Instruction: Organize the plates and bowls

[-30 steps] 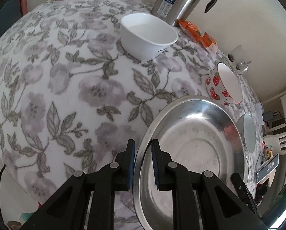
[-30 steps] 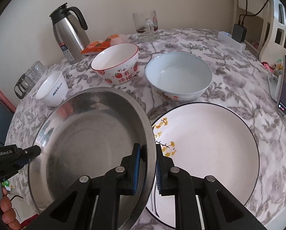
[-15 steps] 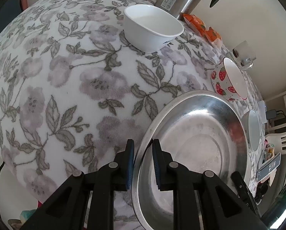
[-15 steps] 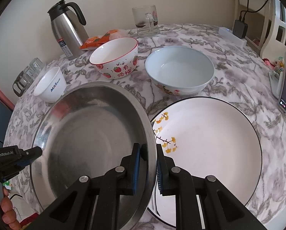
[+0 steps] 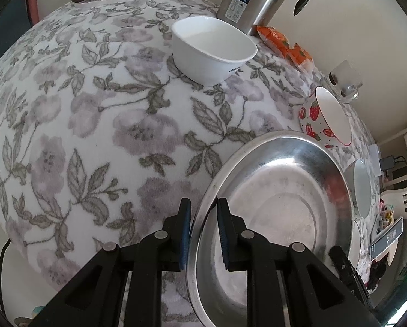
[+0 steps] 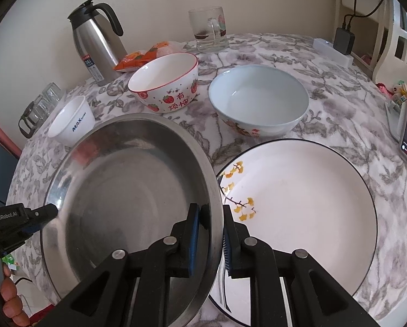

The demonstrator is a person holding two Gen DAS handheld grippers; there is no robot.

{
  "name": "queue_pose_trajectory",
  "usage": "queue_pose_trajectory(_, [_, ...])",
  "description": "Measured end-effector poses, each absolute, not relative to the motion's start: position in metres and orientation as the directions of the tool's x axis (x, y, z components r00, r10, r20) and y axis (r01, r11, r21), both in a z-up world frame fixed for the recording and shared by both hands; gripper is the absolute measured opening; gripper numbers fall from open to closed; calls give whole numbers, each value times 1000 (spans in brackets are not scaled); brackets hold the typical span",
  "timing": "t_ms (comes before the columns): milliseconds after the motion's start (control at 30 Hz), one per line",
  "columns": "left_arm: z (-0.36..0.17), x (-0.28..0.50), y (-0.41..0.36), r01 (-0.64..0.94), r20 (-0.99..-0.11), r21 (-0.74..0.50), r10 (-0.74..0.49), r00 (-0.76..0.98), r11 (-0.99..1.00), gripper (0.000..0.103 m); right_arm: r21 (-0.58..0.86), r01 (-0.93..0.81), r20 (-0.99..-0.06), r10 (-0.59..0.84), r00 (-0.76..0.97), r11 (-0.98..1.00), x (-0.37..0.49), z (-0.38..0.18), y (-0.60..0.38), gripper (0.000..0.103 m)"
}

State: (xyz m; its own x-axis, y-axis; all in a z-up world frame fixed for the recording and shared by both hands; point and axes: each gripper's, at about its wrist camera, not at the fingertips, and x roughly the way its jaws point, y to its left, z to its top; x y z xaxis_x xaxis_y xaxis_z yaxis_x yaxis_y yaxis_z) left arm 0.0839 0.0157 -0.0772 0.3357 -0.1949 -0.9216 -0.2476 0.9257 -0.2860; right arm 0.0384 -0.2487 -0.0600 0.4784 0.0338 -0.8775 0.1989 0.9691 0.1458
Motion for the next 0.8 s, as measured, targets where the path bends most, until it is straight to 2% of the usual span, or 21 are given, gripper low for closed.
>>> queue_pose_trajectory(333, [-78, 86, 14, -240, -918, -288, -195, 346, 927, 19, 147, 204, -878, 33, 477, 968, 39, -61, -250, 19])
queue_pose_trajectory(500, [-71, 83, 14, -231, -911, -286, -189, 368, 930, 23, 152, 210, -869, 30, 494, 966, 37, -54, -251, 31])
queue_pose_trajectory(700, [-56, 78, 13, -214, -896, -283, -178, 408, 935, 26, 151, 234, -849, 5, 529, 960, 33, -42, -255, 32])
queue_pose_trajectory(800, [-45, 72, 15, -215, -882, -263, -144, 449, 941, 39, 147, 254, -824, -23, 566, 956, 27, -28, -258, 32])
